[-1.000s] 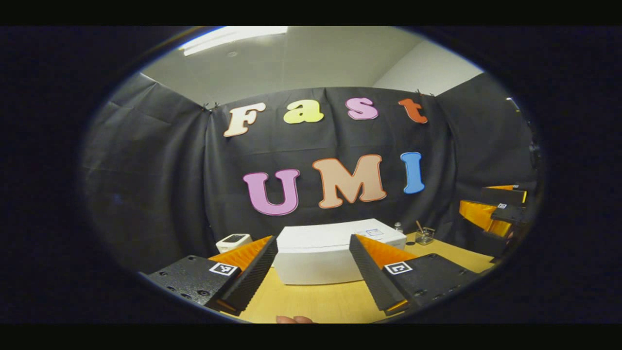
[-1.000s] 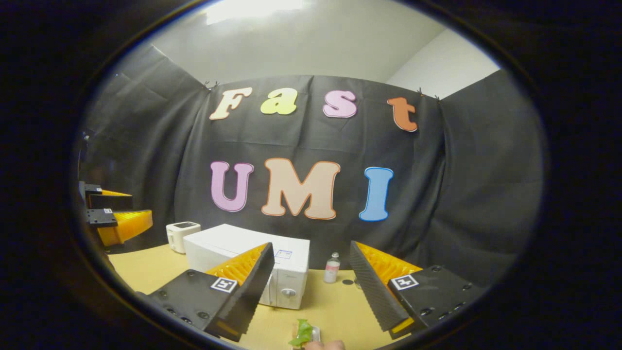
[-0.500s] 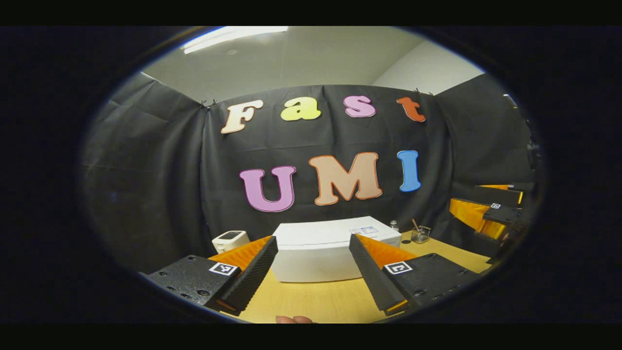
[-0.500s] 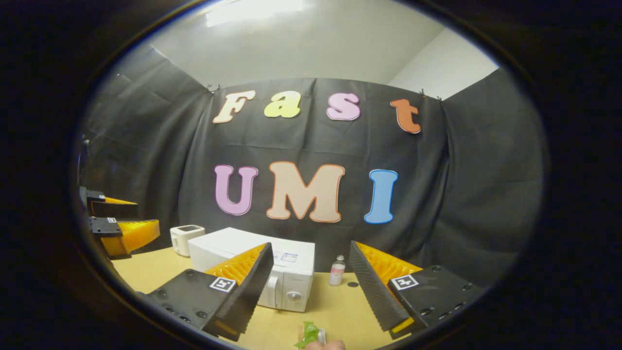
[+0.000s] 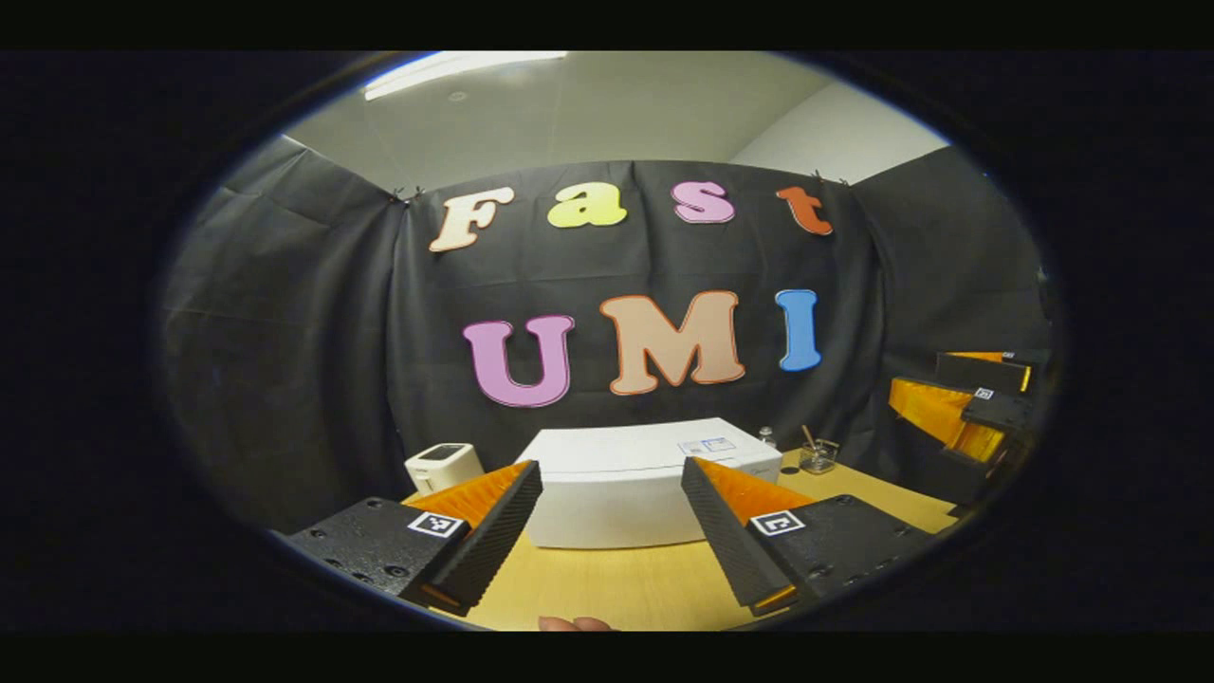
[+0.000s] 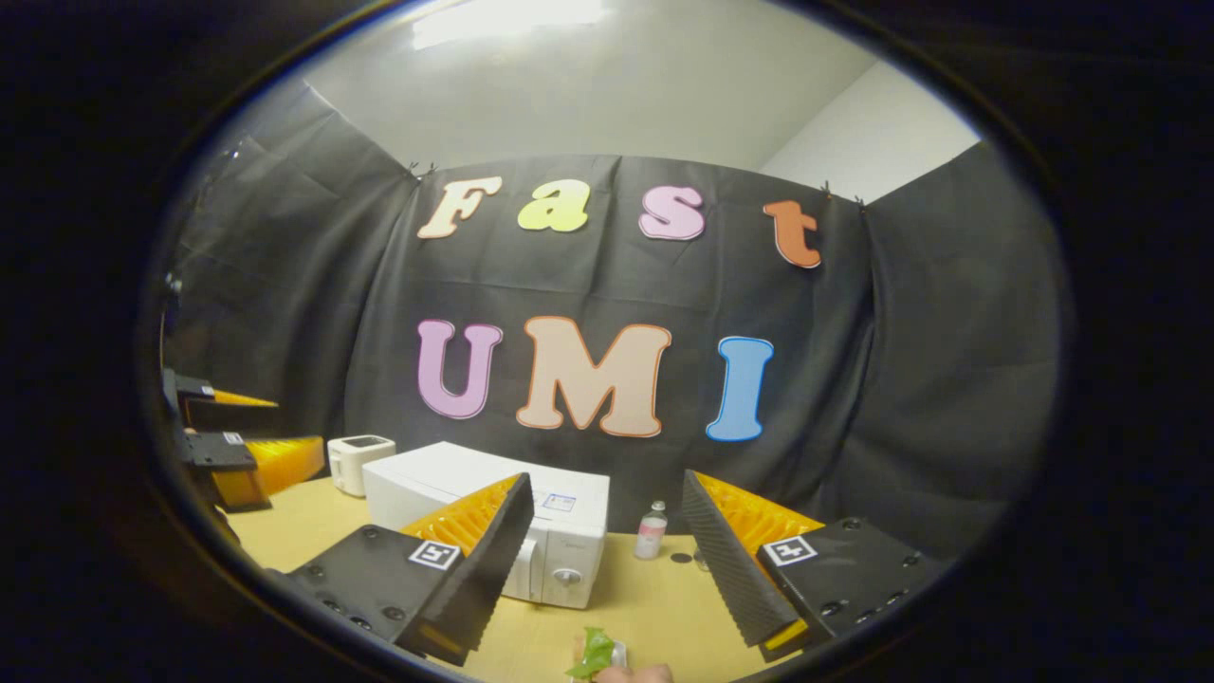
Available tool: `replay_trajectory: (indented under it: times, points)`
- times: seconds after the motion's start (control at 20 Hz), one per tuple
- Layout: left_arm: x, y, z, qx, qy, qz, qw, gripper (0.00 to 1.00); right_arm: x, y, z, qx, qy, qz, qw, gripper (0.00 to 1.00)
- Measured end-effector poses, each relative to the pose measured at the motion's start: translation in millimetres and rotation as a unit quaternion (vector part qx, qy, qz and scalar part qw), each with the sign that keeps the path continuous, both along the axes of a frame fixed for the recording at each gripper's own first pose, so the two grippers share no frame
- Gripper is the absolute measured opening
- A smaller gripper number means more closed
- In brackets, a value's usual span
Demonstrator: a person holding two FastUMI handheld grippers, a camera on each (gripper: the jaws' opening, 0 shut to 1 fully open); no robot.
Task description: Open the microwave oven with the left hand, put the food in, and close the microwave oven.
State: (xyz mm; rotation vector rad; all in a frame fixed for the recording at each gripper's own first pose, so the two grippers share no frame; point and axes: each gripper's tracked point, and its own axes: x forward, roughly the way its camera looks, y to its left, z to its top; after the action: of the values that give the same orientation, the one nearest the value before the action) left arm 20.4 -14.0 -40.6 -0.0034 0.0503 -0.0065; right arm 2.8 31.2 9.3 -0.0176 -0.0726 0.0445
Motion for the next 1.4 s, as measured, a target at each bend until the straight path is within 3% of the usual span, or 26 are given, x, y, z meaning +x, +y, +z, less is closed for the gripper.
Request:
replay_trajectory:
  times: [0.2,0.3,0.4,0.75,1.05,1.25,1.4]
  points:
    - [18.6,-36.2,-55.8,-0.03,0.02,-0.036,0.999,0.94,-18.0,-12.1,-5.1,0.025,0.002,-0.006,1.0,0.96]
    - [30.9,-53.5,-88.9,-0.016,0.036,-0.053,0.998,0.95,-28.0,-18.8,-14.4,0.03,0.018,0.001,0.999,0.99]
    - [51.8,-66.2,-106.4,-0.003,0.03,-0.058,0.998,0.94,-36.4,-35.8,-16.4,0.019,0.022,-0.008,1.0,0.95]
    - [118.9,-120.5,-186.7,-0.027,0.1,-0.063,0.993,0.95,-60.7,-69.6,-9.3,0.015,0.017,-0.046,0.999,0.94]
    - [163.8,-140.7,-212.9,-0.03,0.119,-0.054,0.991,0.94,-70.1,-86.9,-8.9,0.019,0.029,-0.076,0.997,0.95]
    - [173.6,-148.2,-228.8,-0.014,0.136,-0.058,0.989,0.94,-71.6,-92.1,-12.2,0.028,0.031,-0.084,0.996,0.99]
    - [176.1,-153.4,-238.2,-0.013,0.152,-0.061,0.986,0.94,-70.1,-97.1,-13.5,0.015,0.032,-0.085,0.996,0.95]
